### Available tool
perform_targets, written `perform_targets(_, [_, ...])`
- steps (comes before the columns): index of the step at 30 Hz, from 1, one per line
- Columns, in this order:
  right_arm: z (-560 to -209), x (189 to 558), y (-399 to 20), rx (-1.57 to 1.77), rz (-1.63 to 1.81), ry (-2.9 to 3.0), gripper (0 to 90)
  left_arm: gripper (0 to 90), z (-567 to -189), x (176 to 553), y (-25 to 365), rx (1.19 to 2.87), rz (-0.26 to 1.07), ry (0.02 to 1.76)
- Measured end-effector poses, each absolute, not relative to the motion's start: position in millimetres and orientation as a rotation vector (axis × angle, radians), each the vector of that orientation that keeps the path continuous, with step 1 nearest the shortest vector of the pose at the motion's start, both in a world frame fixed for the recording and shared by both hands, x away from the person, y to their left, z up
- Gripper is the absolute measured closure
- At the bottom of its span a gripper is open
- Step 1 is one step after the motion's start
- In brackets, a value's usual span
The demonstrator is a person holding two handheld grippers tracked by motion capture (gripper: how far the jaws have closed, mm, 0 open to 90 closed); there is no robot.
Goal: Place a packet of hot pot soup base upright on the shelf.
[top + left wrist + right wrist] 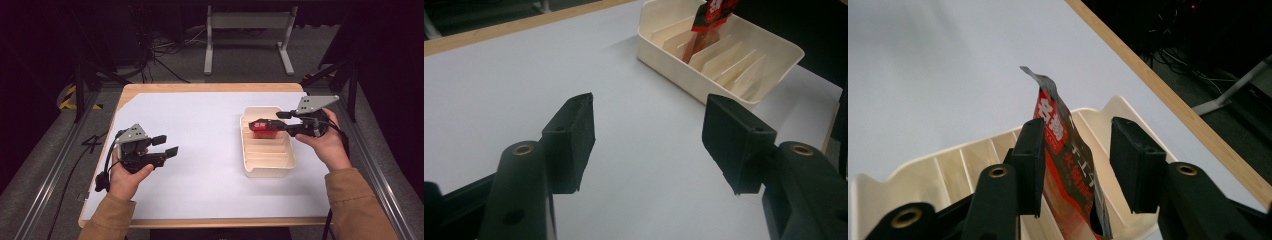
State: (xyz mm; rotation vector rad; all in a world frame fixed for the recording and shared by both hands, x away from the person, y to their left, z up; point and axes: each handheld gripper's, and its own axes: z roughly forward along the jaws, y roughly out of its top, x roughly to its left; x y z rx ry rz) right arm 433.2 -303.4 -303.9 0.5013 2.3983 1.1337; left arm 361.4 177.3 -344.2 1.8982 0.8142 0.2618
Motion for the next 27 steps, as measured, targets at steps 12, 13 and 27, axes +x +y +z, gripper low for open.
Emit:
perform_targets(12, [-283.9, 414.1, -308.6, 0.576, 1.272, 2.332, 46.9, 38.0, -348.0, 359.0, 188.2, 1.894, 0.306, 0.828])
perform_targets(13, [-283.2, 412.0, -309.8, 0.572, 1.267, 2.329, 46.9, 38.0, -348.5, 358.0, 189.1, 1.895, 0.309, 0.84])
perform_targets(27, [-276.0, 383.7, -343.2, 0.728, 1.223, 2.259, 42.0, 36.6, -352.4, 361.5, 201.1, 1.883, 0.338, 0.876])
